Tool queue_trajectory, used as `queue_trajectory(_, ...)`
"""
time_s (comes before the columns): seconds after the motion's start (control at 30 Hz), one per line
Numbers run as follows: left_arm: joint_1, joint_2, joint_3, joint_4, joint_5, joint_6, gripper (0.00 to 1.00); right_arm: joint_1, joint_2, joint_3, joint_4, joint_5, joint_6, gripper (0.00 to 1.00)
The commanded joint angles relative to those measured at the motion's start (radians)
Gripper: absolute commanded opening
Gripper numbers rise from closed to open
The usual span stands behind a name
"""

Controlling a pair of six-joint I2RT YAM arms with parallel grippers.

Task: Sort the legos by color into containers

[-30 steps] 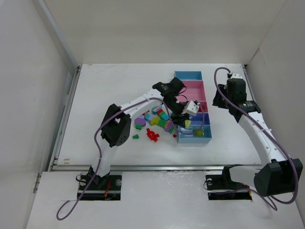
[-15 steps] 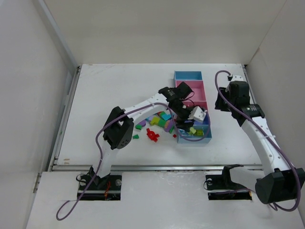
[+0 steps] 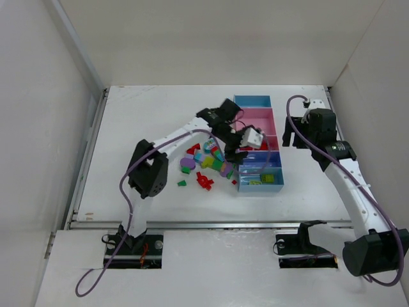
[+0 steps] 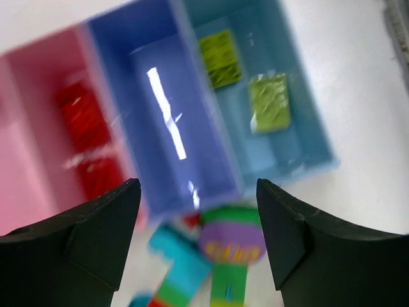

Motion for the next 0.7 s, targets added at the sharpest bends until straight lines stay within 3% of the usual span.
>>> queue_trajectory(0.0, 0.13, -0.205, -0.037, 0.03, 0.043, -0.047, 0.7, 0.002, -0.017, 0.059, 0.132, -0.116, -0.075, 0.9)
queue_trajectory(0.03, 0.195, -0.262, -0.084, 0.04, 0.043, -0.056, 0.7, 0.002, 0.01, 0.059, 0.153, -0.145, -0.1, 0.95)
queue_trajectory(0.2, 0.452, -0.413, -0.28, 0.135, 0.091, -0.214, 0.69, 0.126, 0.135, 0.133, 0.268, -0.205, -0.149, 0.95)
queue_trajectory(0.27, 0.564, -0.495, -0.432, 0.227, 0.091, -0.276, 0.68, 0.265, 0.232, 0.183, 0.312, -0.205, -0.21, 0.95)
queue_trajectory(0.4, 0.68, -0.609, -0.63, 0.345, 0.031, -0.323, 0.59, 0.376, 0.457, 0.333, 0.251, -0.3, -0.38, 0.95)
queue_trajectory(0.5, 0.733, -0.632, -0.695, 0.358, 0.017, -0.339, 0.49, 0.437, 0.642, 0.462, 0.156, -0.379, -0.457, 0.87)
queue_trajectory(0.53, 0.733, -0.632, -0.695, 0.358, 0.017, -0.339, 0.46, 0.446, 0.684, 0.496, 0.13, -0.397, -0.467, 0.74)
queue_trajectory(0.6, 0.744, -0.632, -0.733, 0.385, 0.017, -0.339, 0.36, 0.457, 0.795, 0.592, 0.049, -0.446, -0.467, 0.58)
queue_trajectory(0.63, 0.744, -0.632, -0.748, 0.404, 0.017, -0.349, 0.33, 0.457, 0.825, 0.616, 0.027, -0.455, -0.467, 0.53)
queue_trajectory(0.67, 0.744, -0.632, -0.765, 0.428, 0.017, -0.381, 0.3, 0.457, 0.849, 0.633, 0.012, -0.443, -0.467, 0.56)
